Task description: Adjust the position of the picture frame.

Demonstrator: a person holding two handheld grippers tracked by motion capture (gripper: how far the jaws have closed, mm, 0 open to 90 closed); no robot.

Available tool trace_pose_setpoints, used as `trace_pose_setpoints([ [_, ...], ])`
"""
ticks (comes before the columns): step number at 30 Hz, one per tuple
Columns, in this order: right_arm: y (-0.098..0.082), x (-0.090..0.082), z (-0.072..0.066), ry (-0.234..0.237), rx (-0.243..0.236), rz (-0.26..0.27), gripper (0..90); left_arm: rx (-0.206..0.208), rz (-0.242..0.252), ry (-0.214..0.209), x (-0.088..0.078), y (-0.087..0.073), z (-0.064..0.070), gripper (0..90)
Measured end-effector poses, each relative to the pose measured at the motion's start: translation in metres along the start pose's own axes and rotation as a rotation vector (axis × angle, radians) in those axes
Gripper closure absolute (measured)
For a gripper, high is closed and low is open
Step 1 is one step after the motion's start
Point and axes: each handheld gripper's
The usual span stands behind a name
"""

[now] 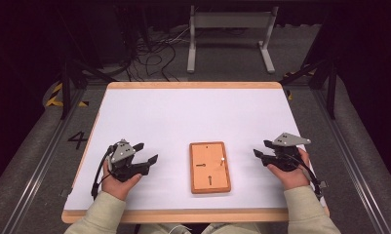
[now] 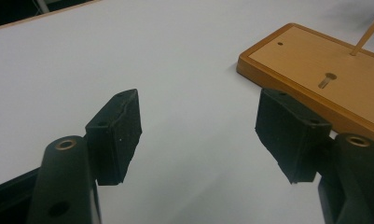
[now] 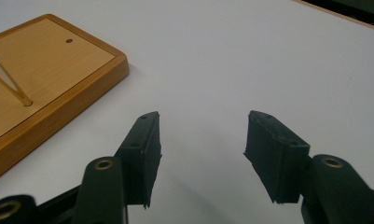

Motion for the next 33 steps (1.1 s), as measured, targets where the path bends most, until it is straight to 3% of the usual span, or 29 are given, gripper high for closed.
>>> trace_pose_setpoints([
  [7,0.001,-0.004,0.001,0.021,0.019,0.035,45.4,-0.003,-0.005,-0.006,0.001,0.000,-0.001,31.6],
  [17,0.004,-0.010,0.001,0.054,0.004,0.088,46.0,-0.010,0.000,-0.011,0.002,-0.002,0.000,31.6],
  [20,0.005,-0.011,0.001,0.085,-0.005,0.107,46.4,-0.017,0.028,-0.003,0.000,-0.003,0.000,32.6],
  [21,0.005,-0.011,0.001,0.085,-0.005,0.107,46.4,-0.042,0.048,-0.008,0.000,-0.004,-0.001,32.6],
  [25,0.008,-0.013,-0.002,0.115,-0.027,0.142,46.4,-0.049,0.049,-0.016,0.001,-0.006,0.000,32.4],
  [30,0.010,-0.013,-0.006,0.112,-0.053,0.116,49.5,-0.043,0.041,-0.013,0.002,-0.006,0.000,32.5],
  [33,0.012,-0.015,-0.007,0.135,-0.067,0.096,57.9,-0.043,0.041,-0.007,0.001,-0.006,-0.001,32.5],
])
Point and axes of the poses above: each handheld gripper's, and its own axes: x roughly forward along the jaws, y roughly out of its top, z roughly to its right, and after that the axes turned 6 degrees about x, right-handed
